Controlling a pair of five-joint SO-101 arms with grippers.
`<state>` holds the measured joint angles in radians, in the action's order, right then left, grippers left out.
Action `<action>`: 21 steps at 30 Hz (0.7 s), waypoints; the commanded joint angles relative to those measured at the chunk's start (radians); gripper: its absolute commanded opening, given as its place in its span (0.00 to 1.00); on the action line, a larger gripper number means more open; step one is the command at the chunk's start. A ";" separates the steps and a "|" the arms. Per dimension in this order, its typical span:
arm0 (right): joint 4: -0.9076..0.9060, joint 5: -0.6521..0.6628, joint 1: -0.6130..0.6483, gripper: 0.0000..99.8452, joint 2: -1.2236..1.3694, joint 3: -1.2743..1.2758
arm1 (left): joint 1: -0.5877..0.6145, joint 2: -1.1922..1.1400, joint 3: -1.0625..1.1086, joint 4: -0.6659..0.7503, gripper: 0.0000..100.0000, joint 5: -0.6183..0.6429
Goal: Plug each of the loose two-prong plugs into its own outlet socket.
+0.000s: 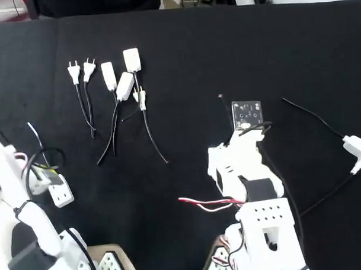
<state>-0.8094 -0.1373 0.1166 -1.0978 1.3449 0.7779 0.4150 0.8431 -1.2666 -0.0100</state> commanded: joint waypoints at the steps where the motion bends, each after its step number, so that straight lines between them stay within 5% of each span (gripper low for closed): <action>1: 0.023 -0.043 0.012 0.01 -0.016 -0.012 | 0.010 -0.009 0.131 0.207 0.29 -0.011; 3: 0.025 -0.055 0.012 0.01 -0.016 -0.015 | -0.002 -0.021 0.179 0.301 0.29 -0.011; 13: 0.057 -0.060 0.032 0.01 -0.016 -0.007 | -0.091 -0.052 0.199 0.219 0.28 -0.011; 19: 0.057 -0.060 0.032 0.01 -0.016 -0.007 | -0.104 -0.046 0.183 0.226 0.03 -0.006; 21: 0.057 -0.060 0.032 0.01 -0.016 -0.007 | -0.116 -0.046 0.173 0.218 0.04 -0.005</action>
<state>-0.7756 -0.1864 0.1366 -1.0978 1.3449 0.6751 0.3659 1.0395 -1.0319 -0.0146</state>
